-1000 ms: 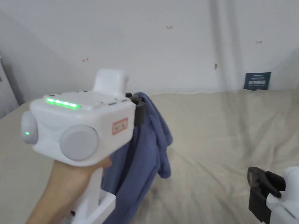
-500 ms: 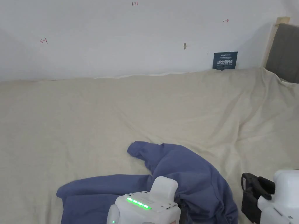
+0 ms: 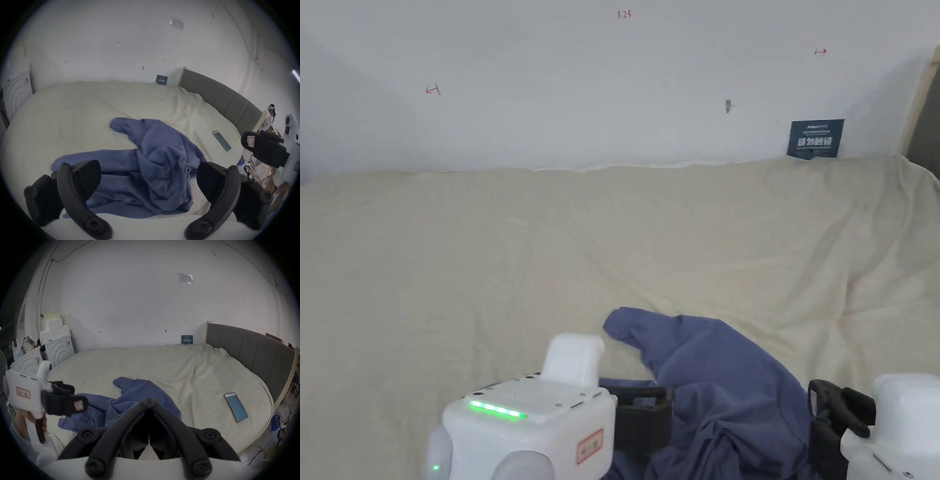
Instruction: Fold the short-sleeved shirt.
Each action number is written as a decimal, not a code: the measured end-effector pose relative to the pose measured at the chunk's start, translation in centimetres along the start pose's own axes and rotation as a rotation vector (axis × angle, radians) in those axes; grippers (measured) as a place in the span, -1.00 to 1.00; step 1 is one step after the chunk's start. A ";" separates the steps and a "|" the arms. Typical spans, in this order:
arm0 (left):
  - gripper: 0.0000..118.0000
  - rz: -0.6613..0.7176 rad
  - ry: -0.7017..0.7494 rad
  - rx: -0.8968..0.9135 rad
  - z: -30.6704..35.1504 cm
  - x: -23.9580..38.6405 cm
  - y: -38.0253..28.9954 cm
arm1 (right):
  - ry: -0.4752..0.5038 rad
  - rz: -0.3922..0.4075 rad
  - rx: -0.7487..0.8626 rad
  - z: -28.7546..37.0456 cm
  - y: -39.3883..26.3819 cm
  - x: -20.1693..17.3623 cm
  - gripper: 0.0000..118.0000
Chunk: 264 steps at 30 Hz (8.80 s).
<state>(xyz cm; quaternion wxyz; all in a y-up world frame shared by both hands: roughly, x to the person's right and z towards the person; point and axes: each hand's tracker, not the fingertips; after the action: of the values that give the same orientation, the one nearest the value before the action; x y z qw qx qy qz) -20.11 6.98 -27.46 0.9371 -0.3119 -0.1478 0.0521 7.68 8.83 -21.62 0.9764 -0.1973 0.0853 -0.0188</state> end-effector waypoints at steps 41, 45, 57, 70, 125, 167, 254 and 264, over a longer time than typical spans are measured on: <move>0.27 0.185 0.366 -0.254 -10.7 -19.2 -3.3 | 0.089 0.116 -0.201 -11.3 -1.0 -5.3 -1.00; -0.93 0.217 0.409 -0.169 -10.0 -17.4 -3.3 | 0.092 0.118 -0.216 -11.4 -1.2 -5.0 -1.00; -0.93 0.109 0.392 -0.183 -8.4 -17.8 -2.2 | 0.191 0.009 -0.239 -16.2 4.2 -0.4 -1.00; -0.93 0.088 0.400 -0.148 -6.9 -15.6 -0.5 | 0.313 0.057 -0.445 -33.0 7.0 2.4 0.98; -0.93 -0.155 0.584 0.517 16.9 -10.4 31.2 | 0.047 -0.047 0.205 -5.1 39.6 9.3 -0.88; -0.93 -0.165 0.580 0.581 -4.7 -22.6 52.1 | 0.025 -0.017 0.123 -32.8 51.1 8.2 -0.88; 0.35 0.234 0.432 -0.042 16.3 -13.8 -17.3 | 0.187 -0.134 -0.332 3.6 -9.2 3.5 -1.00; 1.00 0.278 0.397 -0.136 11.2 -19.5 -15.0 | 0.212 -0.121 -0.365 1.8 -9.0 2.7 -1.00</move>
<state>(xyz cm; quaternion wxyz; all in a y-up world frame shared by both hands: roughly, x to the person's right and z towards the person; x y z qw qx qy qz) -42.04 -2.41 -14.70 0.9084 -0.3959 0.0800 0.1082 10.58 1.00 -16.88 0.9073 -0.3723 0.1773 -0.0822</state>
